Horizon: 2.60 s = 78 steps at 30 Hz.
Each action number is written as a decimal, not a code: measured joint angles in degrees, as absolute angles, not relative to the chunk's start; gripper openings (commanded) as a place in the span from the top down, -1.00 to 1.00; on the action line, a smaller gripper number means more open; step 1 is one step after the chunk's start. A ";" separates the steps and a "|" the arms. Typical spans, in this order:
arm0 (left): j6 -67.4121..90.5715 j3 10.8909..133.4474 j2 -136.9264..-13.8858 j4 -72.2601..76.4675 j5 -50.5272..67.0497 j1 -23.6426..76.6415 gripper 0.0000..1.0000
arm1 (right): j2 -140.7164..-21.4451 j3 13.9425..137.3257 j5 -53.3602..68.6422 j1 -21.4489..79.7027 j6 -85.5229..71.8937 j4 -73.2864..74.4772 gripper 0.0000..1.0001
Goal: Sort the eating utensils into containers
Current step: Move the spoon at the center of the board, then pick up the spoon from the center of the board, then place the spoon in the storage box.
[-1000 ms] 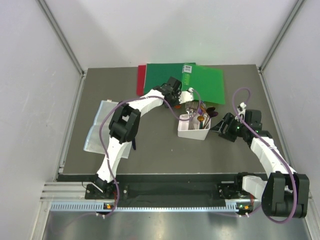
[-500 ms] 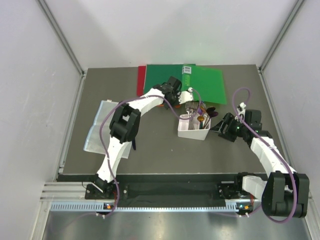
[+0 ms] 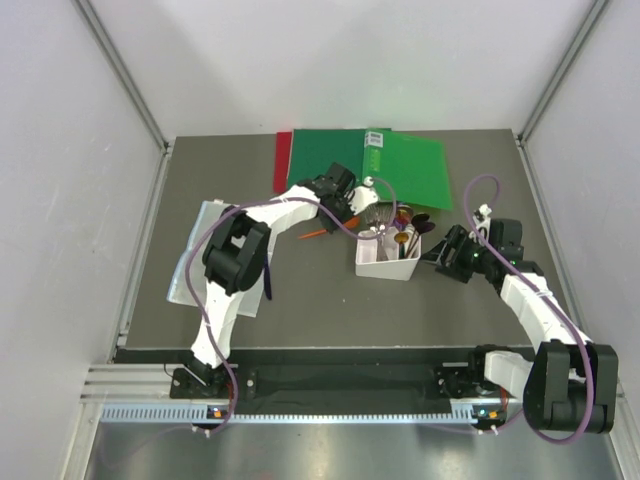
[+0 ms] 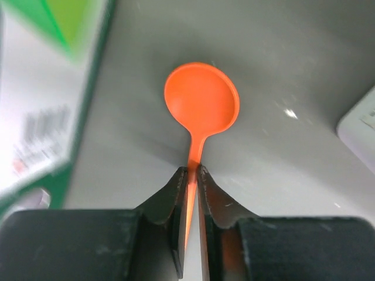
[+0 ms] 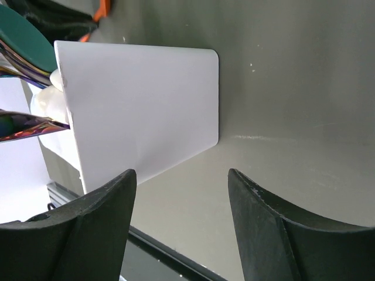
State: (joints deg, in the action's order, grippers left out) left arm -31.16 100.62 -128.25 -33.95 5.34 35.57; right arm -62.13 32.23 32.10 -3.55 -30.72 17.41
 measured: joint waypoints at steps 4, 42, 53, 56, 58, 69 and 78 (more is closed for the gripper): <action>-26.76 93.67 -123.94 -31.18 5.08 35.62 0.45 | -62.17 32.23 32.38 -3.55 -30.74 16.78 -0.27; -18.41 78.63 -111.50 -30.89 -5.43 36.97 1.00 | -62.35 32.21 31.33 -3.55 -31.09 16.23 -0.28; -17.65 80.55 -112.40 -29.08 -2.35 37.26 1.00 | -62.33 31.46 31.11 -3.55 -31.09 15.99 -0.29; -16.93 80.58 -112.40 -28.14 -2.50 37.26 1.00 | -62.33 31.46 31.09 -3.55 -31.09 15.97 -0.28; -16.40 80.49 -112.40 -27.31 -3.09 37.23 1.00 | -62.35 31.46 31.09 -3.55 -31.09 15.97 -0.28; -13.08 78.46 -103.46 -25.67 -8.10 36.40 1.00 | -62.35 31.46 30.94 -3.55 -31.09 15.92 -0.28; -8.36 78.15 -90.85 -24.71 -10.28 35.24 1.00 | -62.35 31.46 30.46 -3.55 -31.09 15.88 -0.29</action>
